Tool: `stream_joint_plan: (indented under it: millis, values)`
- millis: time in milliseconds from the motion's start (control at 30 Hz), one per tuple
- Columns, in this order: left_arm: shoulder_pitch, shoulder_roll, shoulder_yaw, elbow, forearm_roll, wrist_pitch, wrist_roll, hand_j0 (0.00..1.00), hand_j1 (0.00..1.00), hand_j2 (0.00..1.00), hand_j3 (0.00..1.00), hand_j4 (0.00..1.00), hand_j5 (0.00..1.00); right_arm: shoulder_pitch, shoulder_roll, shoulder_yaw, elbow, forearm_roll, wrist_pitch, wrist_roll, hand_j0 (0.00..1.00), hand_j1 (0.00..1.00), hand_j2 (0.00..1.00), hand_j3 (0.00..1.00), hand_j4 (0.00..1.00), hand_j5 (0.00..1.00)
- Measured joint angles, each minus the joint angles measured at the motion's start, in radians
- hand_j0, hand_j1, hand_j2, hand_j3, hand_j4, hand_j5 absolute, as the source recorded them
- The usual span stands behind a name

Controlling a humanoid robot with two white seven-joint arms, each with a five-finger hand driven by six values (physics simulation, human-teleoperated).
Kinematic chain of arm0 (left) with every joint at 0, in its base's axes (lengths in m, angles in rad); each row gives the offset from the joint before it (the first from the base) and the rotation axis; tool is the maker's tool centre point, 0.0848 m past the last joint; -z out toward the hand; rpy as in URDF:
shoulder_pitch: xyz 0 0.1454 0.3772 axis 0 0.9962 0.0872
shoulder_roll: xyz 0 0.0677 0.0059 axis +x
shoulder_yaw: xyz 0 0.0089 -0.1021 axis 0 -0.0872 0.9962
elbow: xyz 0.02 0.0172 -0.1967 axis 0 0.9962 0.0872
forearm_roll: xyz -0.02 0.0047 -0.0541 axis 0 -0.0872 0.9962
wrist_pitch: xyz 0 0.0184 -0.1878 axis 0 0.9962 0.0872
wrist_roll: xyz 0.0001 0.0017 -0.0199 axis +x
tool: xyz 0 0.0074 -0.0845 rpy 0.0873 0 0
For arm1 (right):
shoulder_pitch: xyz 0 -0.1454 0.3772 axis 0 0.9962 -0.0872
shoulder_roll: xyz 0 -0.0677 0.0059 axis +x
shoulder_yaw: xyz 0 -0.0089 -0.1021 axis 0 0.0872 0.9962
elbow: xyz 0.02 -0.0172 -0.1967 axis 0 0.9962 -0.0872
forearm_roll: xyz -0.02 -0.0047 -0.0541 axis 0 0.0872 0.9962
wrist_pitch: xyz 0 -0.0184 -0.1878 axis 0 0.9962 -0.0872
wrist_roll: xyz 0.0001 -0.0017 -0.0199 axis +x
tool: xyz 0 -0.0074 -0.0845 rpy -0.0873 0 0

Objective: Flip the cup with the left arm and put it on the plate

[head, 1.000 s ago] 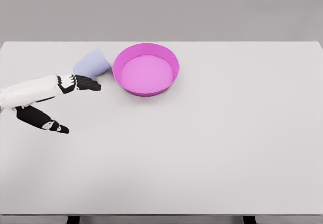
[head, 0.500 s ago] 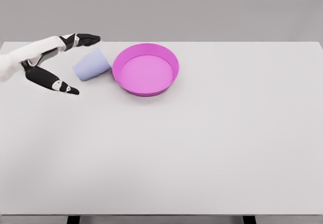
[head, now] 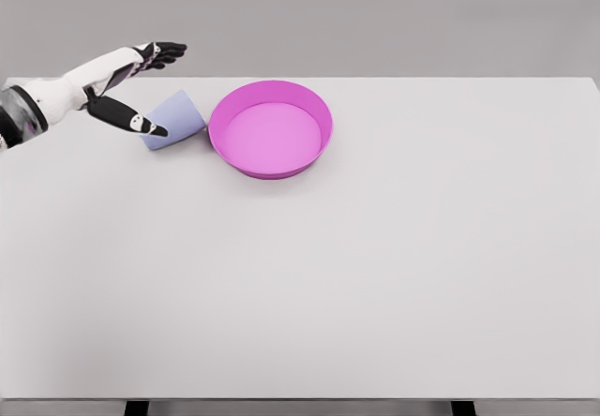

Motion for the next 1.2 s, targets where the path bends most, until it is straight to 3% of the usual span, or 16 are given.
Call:
stream_joint_plan:
  millis: [200,333,567,933,1200]
  values:
    - [-0.028,-0.058,-0.037,0.08,-0.166,0.002,-0.003,1.0,1.0,1.0,1.0,1.0,1.0,0.0,0.0,0.0,0.0,0.0,0.0,0.0,1.0,1.0,1.0,1.0,1.0,1.0]
    - [-0.034,-0.082,-0.036,0.099,-0.215,0.002,-0.004,1.0,1.0,1.0,1.0,1.0,1.0,0.0,0.0,0.0,0.0,0.0,0.0,0.0,1.0,1.0,1.0,1.0,1.0,1.0]
    - [-0.063,-0.144,-0.036,0.204,-0.231,0.001,-0.004,1.0,1.0,1.0,1.0,1.0,1.0,0.0,0.0,0.0,0.0,0.0,0.0,0.0,1.0,1.0,1.0,1.0,1.0,1.0]
    - [-0.068,-0.159,-0.04,0.237,-0.213,0.038,-0.001,1.0,1.0,1.0,1.0,1.0,1.0,0.0,0.0,0.0,0.0,0.0,0.0,0.0,1.0,1.0,1.0,1.0,1.0,1.0]
    - [-0.095,-0.195,-0.046,0.311,-0.214,0.06,-0.002,1.0,1.0,1.0,1.0,1.0,1.0,0.0,0.0,0.0,0.0,0.0,0.0,0.0,1.0,1.0,1.0,1.0,1.0,1.0]
